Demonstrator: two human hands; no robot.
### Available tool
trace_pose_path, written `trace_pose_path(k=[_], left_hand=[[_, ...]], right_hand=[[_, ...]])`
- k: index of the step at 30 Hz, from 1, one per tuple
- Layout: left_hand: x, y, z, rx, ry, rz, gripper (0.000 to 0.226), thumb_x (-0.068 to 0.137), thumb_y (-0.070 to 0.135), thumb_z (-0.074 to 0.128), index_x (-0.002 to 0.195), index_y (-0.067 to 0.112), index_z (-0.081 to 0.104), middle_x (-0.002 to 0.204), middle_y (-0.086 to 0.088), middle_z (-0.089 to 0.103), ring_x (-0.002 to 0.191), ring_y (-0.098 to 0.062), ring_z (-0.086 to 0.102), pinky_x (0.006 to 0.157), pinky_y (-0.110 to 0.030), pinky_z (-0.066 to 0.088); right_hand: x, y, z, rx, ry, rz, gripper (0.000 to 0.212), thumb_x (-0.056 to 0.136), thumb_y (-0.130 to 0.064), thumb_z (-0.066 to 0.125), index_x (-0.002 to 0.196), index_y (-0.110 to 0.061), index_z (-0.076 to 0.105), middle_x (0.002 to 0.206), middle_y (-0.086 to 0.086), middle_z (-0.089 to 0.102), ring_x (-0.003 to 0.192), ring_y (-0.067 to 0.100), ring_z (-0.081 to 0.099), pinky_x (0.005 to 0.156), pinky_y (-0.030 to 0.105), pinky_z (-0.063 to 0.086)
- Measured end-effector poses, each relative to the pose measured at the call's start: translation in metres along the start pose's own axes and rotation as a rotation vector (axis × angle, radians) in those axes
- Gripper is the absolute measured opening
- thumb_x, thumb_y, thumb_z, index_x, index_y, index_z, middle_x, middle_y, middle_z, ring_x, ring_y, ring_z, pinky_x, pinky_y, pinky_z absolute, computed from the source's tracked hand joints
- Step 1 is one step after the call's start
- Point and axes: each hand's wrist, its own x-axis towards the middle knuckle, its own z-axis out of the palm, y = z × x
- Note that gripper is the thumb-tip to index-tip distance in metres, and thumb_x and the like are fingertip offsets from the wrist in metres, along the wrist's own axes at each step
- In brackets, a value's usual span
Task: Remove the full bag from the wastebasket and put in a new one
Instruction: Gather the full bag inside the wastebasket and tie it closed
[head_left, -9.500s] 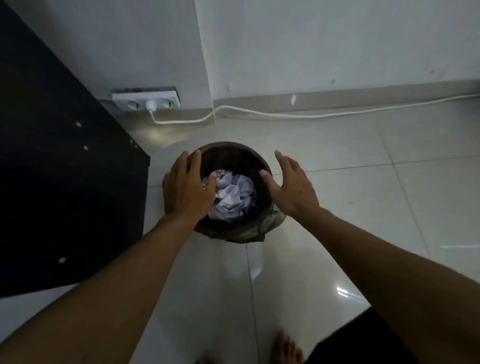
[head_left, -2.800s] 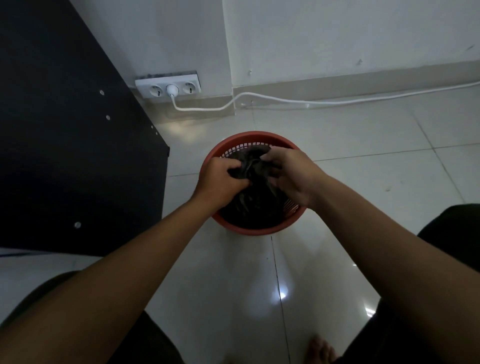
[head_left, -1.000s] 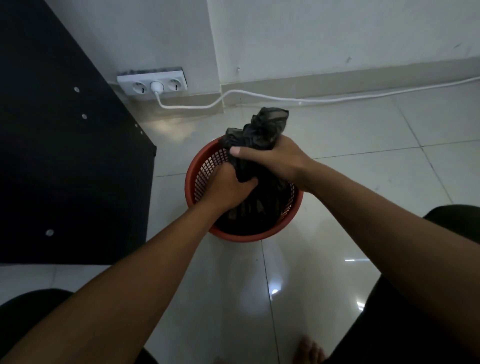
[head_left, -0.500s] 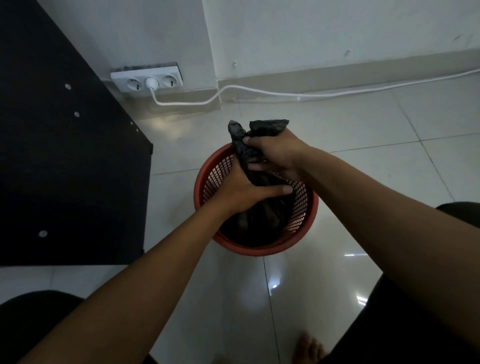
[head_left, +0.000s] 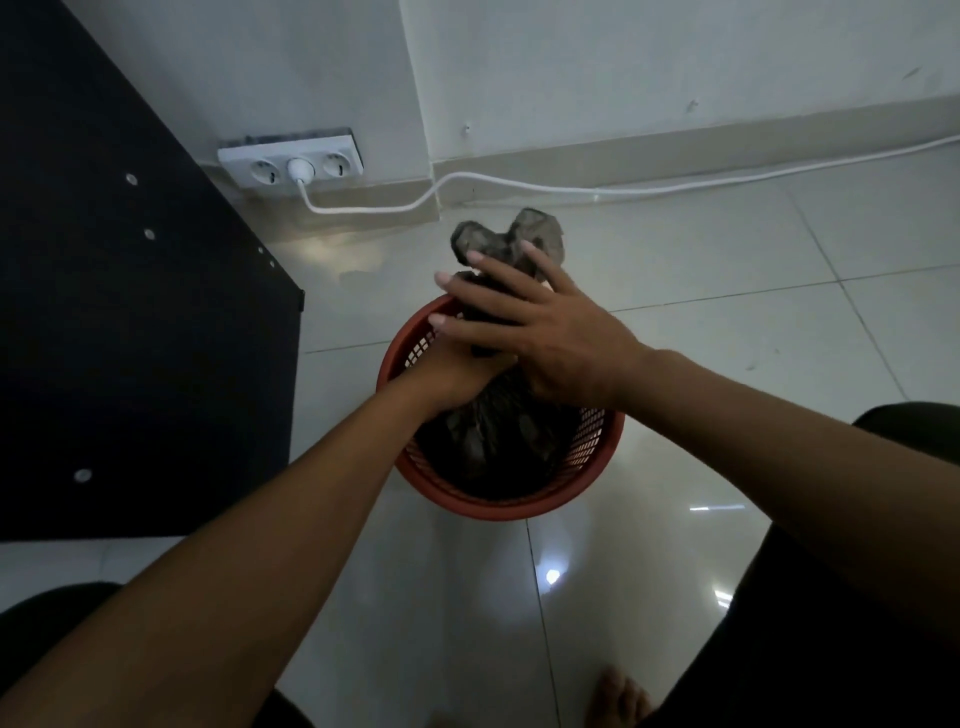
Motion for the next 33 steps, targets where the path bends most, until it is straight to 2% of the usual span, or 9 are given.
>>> trace_pose_path(k=[2,5,9,15,20,22,27,29,33], left_hand=[[-0.004,0.001,0.0,-0.005,-0.075,0.016,0.066,0.092,0.024,0.067,0.15,0.011,0.038,0.152,-0.007,0.043,0.138,-0.02,0.04,0.1,-0.013,0.037],[-0.006,-0.007,-0.003,-0.083,-0.217,-0.01,0.035,0.094,0.027,0.065,0.128,0.02,0.062,0.116,0.006,0.065,0.114,-0.013,0.059,0.082,-0.009,0.045],[-0.005,-0.014,-0.009,-0.22,-0.21,-0.12,0.016,0.092,0.017,0.067,0.106,0.012,0.073,0.103,-0.006,0.074,0.095,-0.019,0.07,0.086,-0.025,0.055],[-0.004,-0.019,-0.02,-0.418,-0.133,-0.227,0.017,0.09,0.007,0.063,0.096,0.019,0.074,0.092,-0.005,0.075,0.085,-0.017,0.072,0.075,-0.021,0.056],[-0.01,-0.025,-0.021,-0.402,-0.153,-0.216,0.022,0.08,0.026,0.075,0.101,0.023,0.079,0.102,-0.003,0.077,0.1,-0.021,0.072,0.096,-0.034,0.053],[-0.013,-0.023,-0.021,-0.333,-0.166,-0.182,0.016,0.083,0.028,0.075,0.099,0.029,0.079,0.102,0.003,0.077,0.098,-0.013,0.071,0.092,-0.027,0.052],[-0.015,-0.016,-0.025,-0.111,-0.208,-0.049,0.009,0.087,0.028,0.072,0.087,0.035,0.077,0.095,0.015,0.074,0.095,-0.001,0.065,0.087,-0.016,0.045],[-0.013,-0.015,-0.03,-0.246,-0.269,-0.099,0.013,0.09,0.022,0.066,0.091,0.027,0.078,0.098,0.007,0.076,0.1,-0.012,0.069,0.096,-0.028,0.049],[-0.012,-0.008,-0.048,-0.926,-0.369,-0.254,0.019,0.09,0.014,0.053,0.089,0.013,0.072,0.095,-0.006,0.073,0.09,-0.02,0.07,0.085,-0.028,0.056]], right_hand=[[0.001,0.007,0.003,-0.013,-0.137,-0.005,0.089,0.078,-0.022,0.069,0.154,-0.035,0.025,0.16,-0.002,0.032,0.152,0.031,0.013,0.117,0.067,0.005],[0.006,0.021,-0.004,0.056,-0.329,0.104,0.059,0.09,-0.035,0.059,0.147,-0.037,0.041,0.138,-0.004,0.059,0.144,0.025,0.034,0.117,0.062,0.004],[0.017,0.023,-0.018,0.289,-0.526,0.34,0.027,0.095,-0.034,0.048,0.116,-0.028,0.064,0.107,0.002,0.068,0.107,0.024,0.062,0.099,0.04,0.039],[0.022,0.026,-0.022,0.81,-0.686,0.569,0.016,0.084,-0.047,0.071,0.085,-0.031,0.071,0.084,-0.003,0.072,0.081,0.016,0.067,0.078,0.031,0.053],[0.017,0.028,-0.03,0.895,-0.569,0.605,0.023,0.095,-0.043,0.059,0.098,-0.026,0.073,0.065,-0.009,0.063,0.057,0.006,0.055,0.055,0.018,0.041],[0.013,0.033,-0.033,1.131,-0.535,0.708,0.031,0.097,-0.042,0.056,0.096,-0.018,0.074,0.057,-0.006,0.061,0.045,0.006,0.051,0.043,0.015,0.038],[0.003,0.03,-0.013,1.473,-0.356,0.925,0.03,0.098,-0.038,0.055,0.09,-0.015,0.072,0.061,0.003,0.05,0.048,0.009,0.046,0.045,0.019,0.041],[0.001,0.027,-0.004,1.365,-0.235,0.947,0.031,0.098,-0.037,0.057,0.088,-0.01,0.069,0.062,0.004,0.053,0.053,0.013,0.048,0.046,0.023,0.041],[-0.002,0.011,0.011,0.618,-0.044,0.613,0.03,0.101,-0.036,0.048,0.097,-0.011,0.064,0.09,0.012,0.07,0.081,0.029,0.062,0.068,0.031,0.04]])
